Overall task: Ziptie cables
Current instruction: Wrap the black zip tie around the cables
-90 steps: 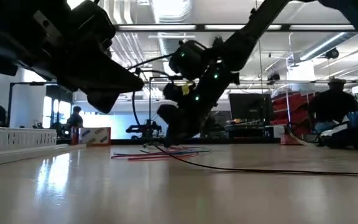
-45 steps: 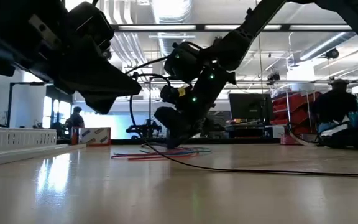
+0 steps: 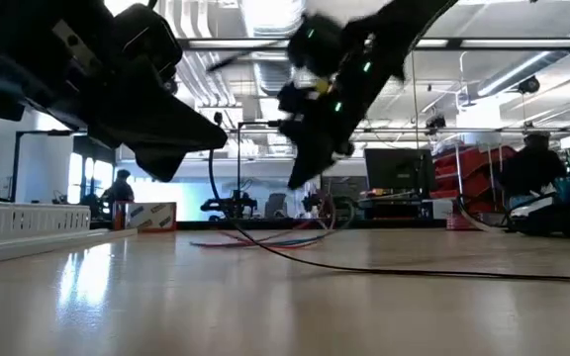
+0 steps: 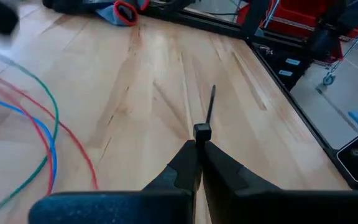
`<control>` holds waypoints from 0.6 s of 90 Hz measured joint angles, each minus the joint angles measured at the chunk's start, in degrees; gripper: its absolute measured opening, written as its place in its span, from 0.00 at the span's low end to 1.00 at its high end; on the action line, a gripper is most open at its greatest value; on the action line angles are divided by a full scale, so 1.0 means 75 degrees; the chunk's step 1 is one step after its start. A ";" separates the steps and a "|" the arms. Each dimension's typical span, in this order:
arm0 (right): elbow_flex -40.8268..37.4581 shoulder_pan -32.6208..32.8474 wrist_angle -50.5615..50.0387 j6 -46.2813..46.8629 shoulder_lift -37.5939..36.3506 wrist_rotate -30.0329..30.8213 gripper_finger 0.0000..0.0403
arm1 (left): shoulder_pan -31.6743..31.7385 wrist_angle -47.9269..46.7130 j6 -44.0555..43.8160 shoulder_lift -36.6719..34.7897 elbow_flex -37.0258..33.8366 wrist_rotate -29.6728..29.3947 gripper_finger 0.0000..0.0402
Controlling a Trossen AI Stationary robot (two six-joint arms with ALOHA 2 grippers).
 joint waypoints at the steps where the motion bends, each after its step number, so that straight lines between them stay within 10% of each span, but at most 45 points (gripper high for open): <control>1: -0.0047 0.0015 -0.0012 -0.0023 -0.0104 0.0033 0.00 | 0.0000 0.0013 0.0000 0.0000 0.0000 0.0000 0.00; 54: -0.2446 0.0183 0.0239 -0.1991 -0.5625 0.1554 0.00 | 0.0411 0.0303 0.0575 0.0003 0.0470 -0.0452 0.00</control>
